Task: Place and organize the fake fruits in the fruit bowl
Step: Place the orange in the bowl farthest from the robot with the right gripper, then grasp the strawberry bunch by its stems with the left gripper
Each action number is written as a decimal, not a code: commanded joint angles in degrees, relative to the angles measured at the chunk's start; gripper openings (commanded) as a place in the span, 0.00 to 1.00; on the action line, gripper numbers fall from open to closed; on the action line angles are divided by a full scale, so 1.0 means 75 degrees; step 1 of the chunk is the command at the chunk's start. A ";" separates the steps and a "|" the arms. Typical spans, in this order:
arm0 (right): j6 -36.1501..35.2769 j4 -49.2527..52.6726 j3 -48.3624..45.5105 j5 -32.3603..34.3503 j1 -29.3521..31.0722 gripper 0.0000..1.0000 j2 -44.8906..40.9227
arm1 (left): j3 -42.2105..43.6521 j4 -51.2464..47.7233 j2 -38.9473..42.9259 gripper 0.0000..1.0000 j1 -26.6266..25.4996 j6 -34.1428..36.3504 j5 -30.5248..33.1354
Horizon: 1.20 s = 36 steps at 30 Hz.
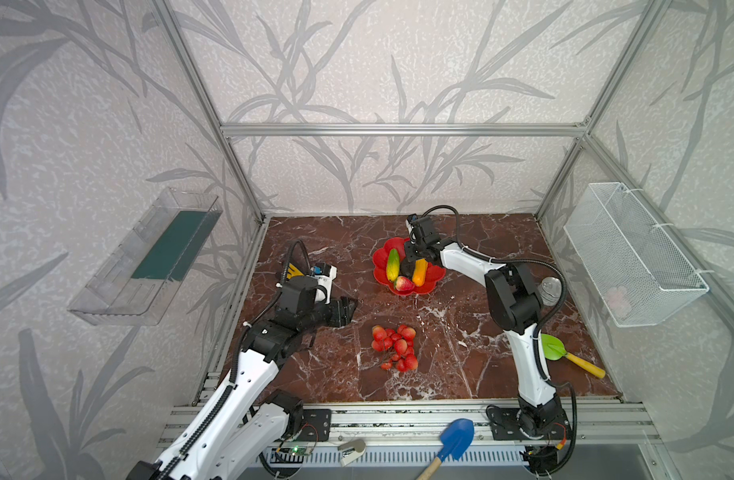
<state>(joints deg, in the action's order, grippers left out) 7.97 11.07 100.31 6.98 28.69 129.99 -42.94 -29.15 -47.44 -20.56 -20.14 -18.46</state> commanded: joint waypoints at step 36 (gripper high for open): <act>0.1732 -0.1457 -0.7548 0.0153 -0.0087 0.99 -0.7785 | 0.0048 -0.1304 -0.2721 0.63 -0.3691 -0.0788 -0.0508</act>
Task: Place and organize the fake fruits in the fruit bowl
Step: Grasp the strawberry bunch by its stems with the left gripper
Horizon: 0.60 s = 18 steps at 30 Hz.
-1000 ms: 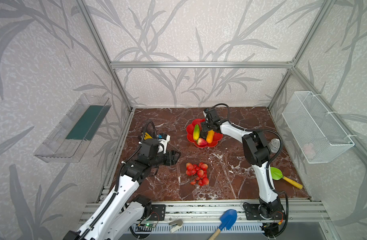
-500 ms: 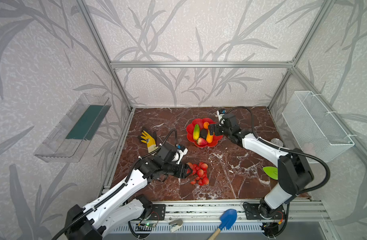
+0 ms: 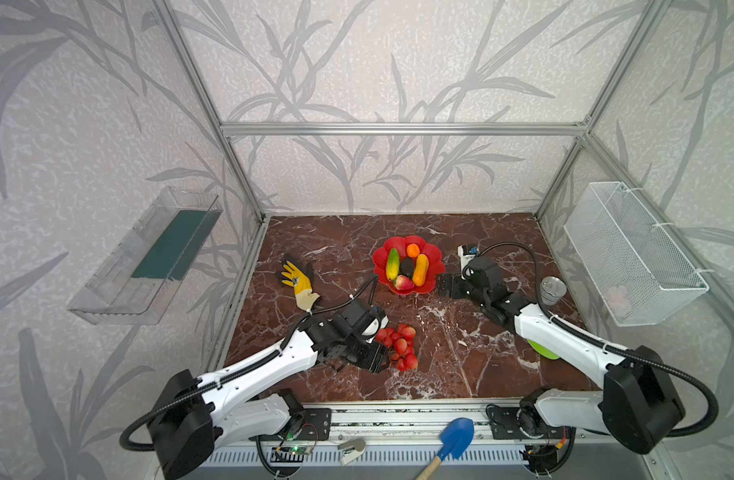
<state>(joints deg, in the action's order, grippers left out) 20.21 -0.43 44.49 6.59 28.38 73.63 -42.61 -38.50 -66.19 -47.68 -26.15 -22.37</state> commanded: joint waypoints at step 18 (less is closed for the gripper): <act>0.0228 -0.0101 -0.0236 0.0109 -0.0112 0.99 -0.0073 | -0.0221 0.0668 -0.1429 0.20 -0.0264 -0.0005 -0.0755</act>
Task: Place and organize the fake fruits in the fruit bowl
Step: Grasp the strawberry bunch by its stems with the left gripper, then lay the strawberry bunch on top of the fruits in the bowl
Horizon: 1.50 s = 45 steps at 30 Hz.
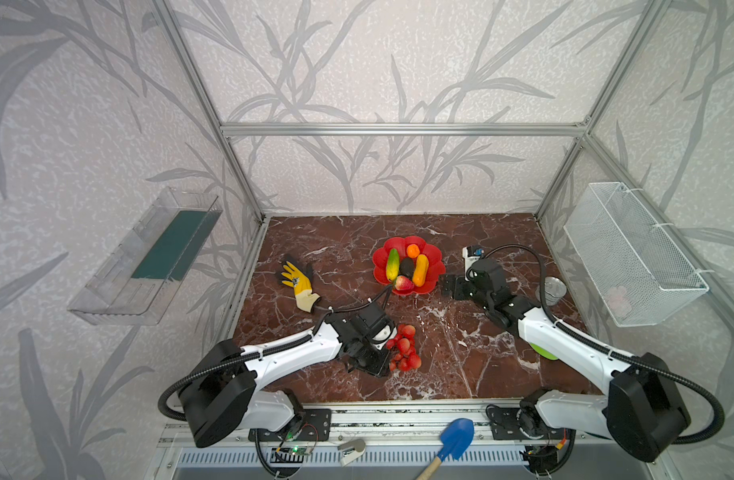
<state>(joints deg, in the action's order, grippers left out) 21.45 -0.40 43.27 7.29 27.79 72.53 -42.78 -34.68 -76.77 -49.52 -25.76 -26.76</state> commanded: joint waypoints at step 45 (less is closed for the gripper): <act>-0.0185 0.1264 -0.0953 0.0201 -0.0864 0.99 -0.2700 | -0.5263 0.2610 -0.4328 0.00 0.2518 0.1583 -0.0744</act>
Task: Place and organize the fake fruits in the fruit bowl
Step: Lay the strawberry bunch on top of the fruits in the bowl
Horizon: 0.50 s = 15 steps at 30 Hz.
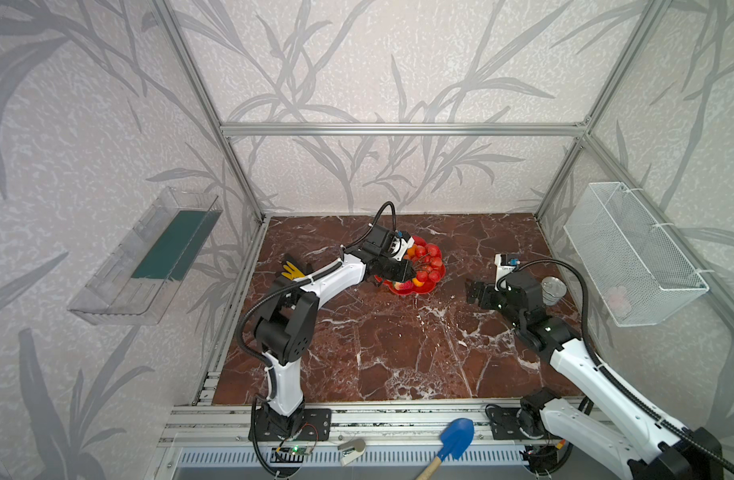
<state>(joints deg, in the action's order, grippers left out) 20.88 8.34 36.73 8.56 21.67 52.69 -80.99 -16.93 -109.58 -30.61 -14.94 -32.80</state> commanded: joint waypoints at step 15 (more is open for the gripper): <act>-0.0117 -0.0097 0.0019 -0.0139 -0.0106 0.99 0.0346 | 0.0183 0.0117 0.0946 0.77 0.0090 0.0204 0.1436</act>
<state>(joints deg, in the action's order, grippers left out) 20.75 8.21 36.71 7.86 21.26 55.29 -80.44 -17.32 -106.52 -30.44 -13.96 -24.84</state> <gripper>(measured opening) 0.990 0.765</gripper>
